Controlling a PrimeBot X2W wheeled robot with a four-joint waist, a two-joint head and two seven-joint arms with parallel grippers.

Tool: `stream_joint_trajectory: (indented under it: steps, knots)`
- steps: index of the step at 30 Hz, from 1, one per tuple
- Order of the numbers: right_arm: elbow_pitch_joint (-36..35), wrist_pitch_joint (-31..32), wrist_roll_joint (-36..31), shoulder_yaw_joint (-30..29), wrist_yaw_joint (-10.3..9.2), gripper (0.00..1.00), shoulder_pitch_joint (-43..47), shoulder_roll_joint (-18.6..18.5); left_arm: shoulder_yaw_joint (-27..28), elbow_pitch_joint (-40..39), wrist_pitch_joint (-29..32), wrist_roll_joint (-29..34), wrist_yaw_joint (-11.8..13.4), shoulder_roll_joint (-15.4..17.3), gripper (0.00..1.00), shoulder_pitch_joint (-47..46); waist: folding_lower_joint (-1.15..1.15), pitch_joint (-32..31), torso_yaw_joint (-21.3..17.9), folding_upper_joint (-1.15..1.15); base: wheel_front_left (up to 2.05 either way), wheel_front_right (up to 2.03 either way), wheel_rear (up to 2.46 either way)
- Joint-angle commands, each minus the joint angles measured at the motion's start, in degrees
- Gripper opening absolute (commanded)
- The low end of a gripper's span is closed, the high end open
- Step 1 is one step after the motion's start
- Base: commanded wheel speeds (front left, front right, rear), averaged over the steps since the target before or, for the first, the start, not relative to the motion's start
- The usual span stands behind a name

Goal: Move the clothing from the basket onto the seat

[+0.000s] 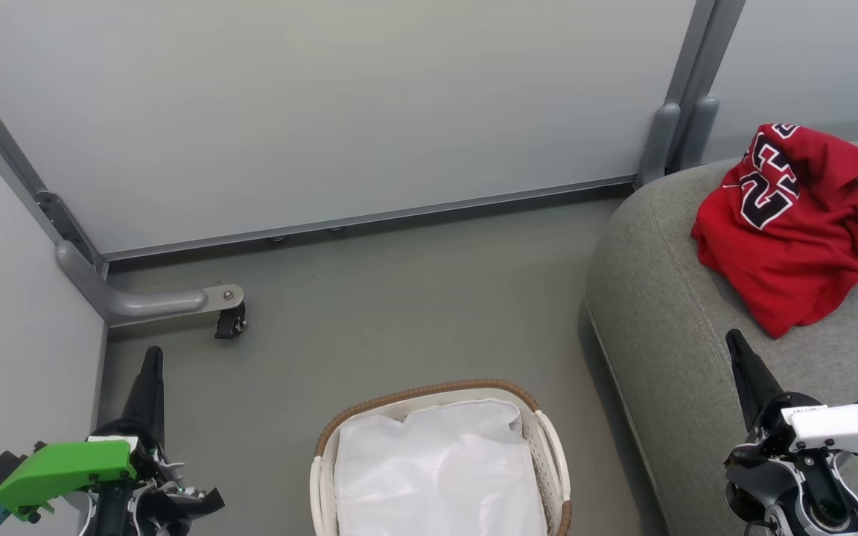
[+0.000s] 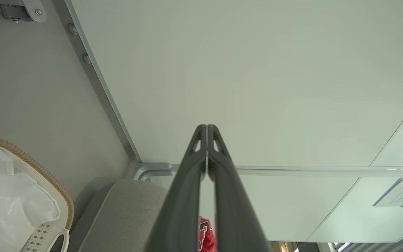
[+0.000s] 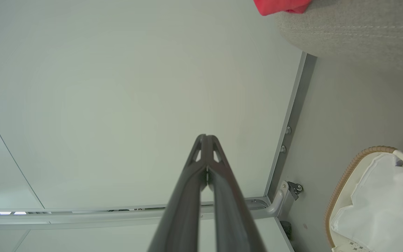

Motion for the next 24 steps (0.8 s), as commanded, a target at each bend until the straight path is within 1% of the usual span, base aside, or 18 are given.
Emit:
stream_joint_trajectory:
  steps: [1,24]
  knots:
    - [-0.26,0.09,0.18,-0.13,0.02,0.0,0.59,-0.34,0.15,-0.11,0.26,-0.23,-0.34,0.33,0.0,-0.54,0.0,0.0,0.0,0.0,0.0,0.0,0.0]
    - [-0.24,0.08,0.19,-0.12,0.02,0.0,0.59,-0.34,0.14,-0.12,0.24,-0.21,-0.34,0.33,0.0,-0.54,0.0,0.0,0.0,0.0,0.0,0.0,0.0]
